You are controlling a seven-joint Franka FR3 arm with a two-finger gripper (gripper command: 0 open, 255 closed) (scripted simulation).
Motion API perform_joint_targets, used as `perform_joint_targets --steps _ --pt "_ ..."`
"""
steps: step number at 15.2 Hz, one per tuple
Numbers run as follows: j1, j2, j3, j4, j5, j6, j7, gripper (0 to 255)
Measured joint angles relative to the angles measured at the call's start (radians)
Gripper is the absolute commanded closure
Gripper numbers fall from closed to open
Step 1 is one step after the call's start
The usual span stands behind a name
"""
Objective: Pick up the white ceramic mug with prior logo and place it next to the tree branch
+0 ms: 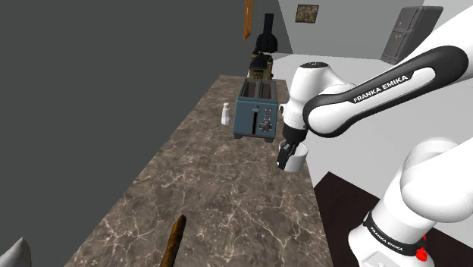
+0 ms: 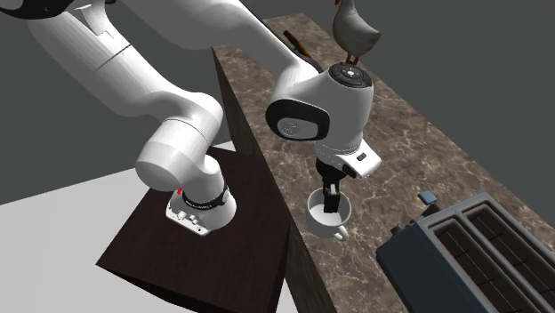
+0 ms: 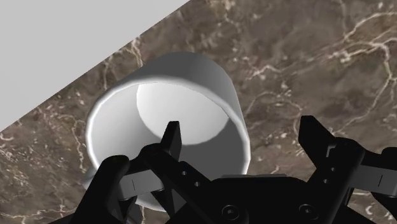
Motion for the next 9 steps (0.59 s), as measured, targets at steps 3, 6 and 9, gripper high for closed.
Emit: perform_joint_targets --steps 3,6,9 --pt "0.000 0.000 0.000 0.000 0.000 0.000 0.000 255" --pt "0.000 0.000 0.000 0.000 0.000 0.000 0.000 255" --pt "0.000 0.000 0.000 0.000 0.000 0.000 0.000 255"
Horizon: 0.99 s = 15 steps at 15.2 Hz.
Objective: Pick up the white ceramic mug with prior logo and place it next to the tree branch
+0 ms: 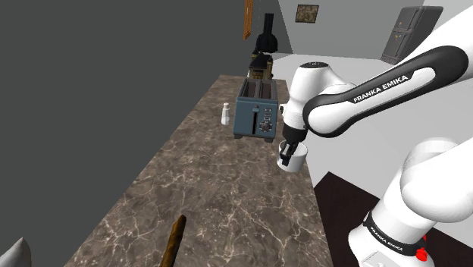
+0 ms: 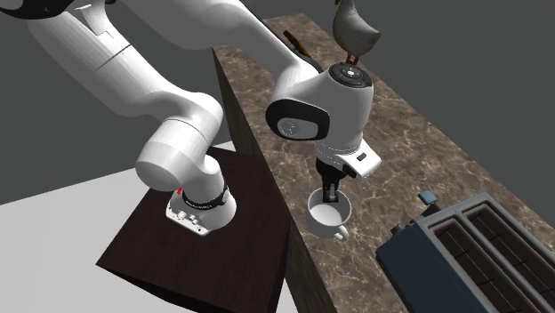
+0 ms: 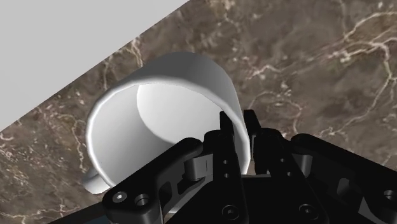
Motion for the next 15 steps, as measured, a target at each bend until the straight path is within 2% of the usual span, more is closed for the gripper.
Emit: perform_joint_targets --steps 4,15 --pt "0.000 -0.017 -0.003 0.007 0.000 -0.023 -0.003 255" --pt "0.004 -0.121 -0.016 0.094 -0.001 -0.214 -0.009 255"
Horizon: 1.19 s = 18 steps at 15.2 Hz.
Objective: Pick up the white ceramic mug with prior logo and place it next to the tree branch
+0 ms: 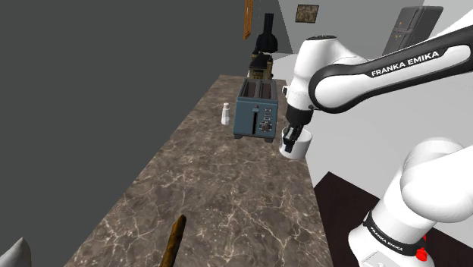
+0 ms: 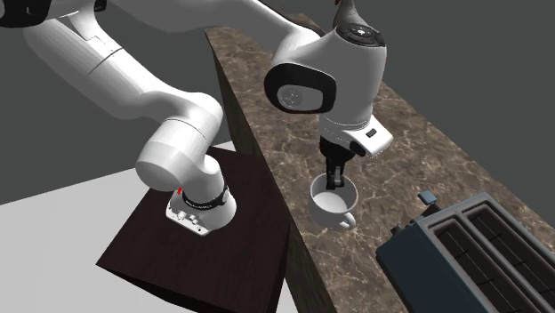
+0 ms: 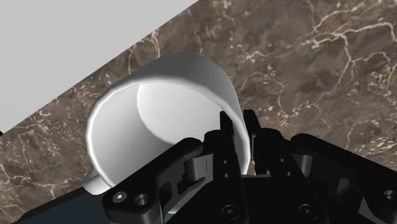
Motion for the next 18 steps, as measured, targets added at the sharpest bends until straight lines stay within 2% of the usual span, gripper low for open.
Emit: perform_joint_targets --steps 16,18 --pt "-0.004 -0.071 -0.018 0.176 -0.010 -0.247 -0.009 255" --pt "0.013 -0.101 0.004 0.166 0.007 -0.267 0.016 255"
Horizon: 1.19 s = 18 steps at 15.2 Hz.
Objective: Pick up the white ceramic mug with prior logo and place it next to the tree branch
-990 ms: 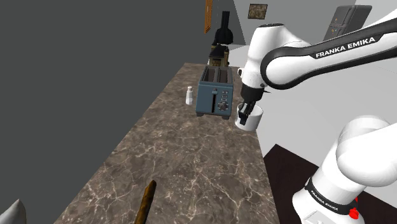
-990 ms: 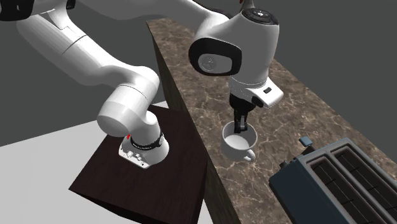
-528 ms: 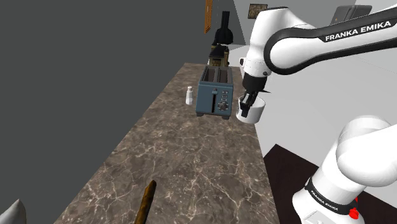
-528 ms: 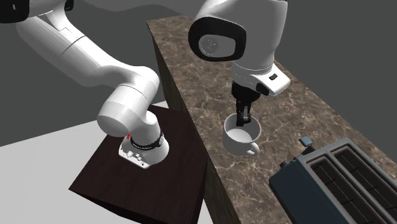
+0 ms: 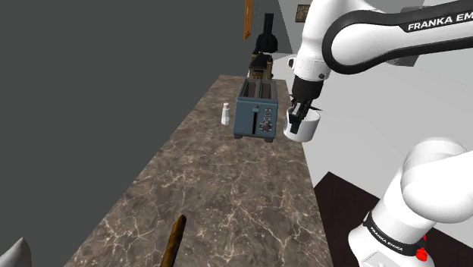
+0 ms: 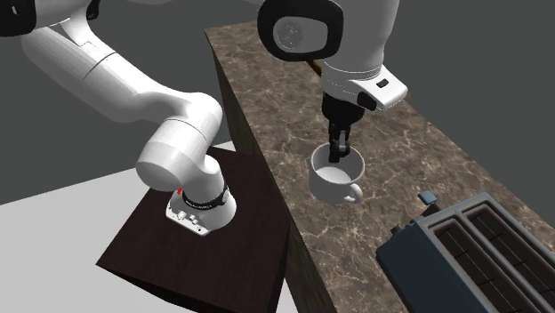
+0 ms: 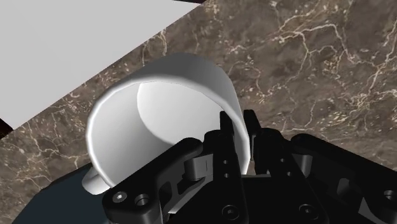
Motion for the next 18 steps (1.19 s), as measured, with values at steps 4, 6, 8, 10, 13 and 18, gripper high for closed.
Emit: perform_joint_targets --steps 4,6,8,10,13,18 --pt "0.056 -0.071 0.073 -0.027 0.058 -0.044 0.085 255" --pt "0.084 -0.098 0.112 -0.030 0.090 -0.066 0.129 255" --pt "0.117 -0.127 0.157 -0.035 0.127 -0.088 0.181 255" --pt "0.145 -0.139 0.199 -0.023 0.160 -0.110 0.230 255" --pt "0.185 -0.144 0.273 -0.022 0.217 -0.108 0.305 255" --pt "0.246 -0.140 0.392 0.027 0.302 -0.136 0.438 255"
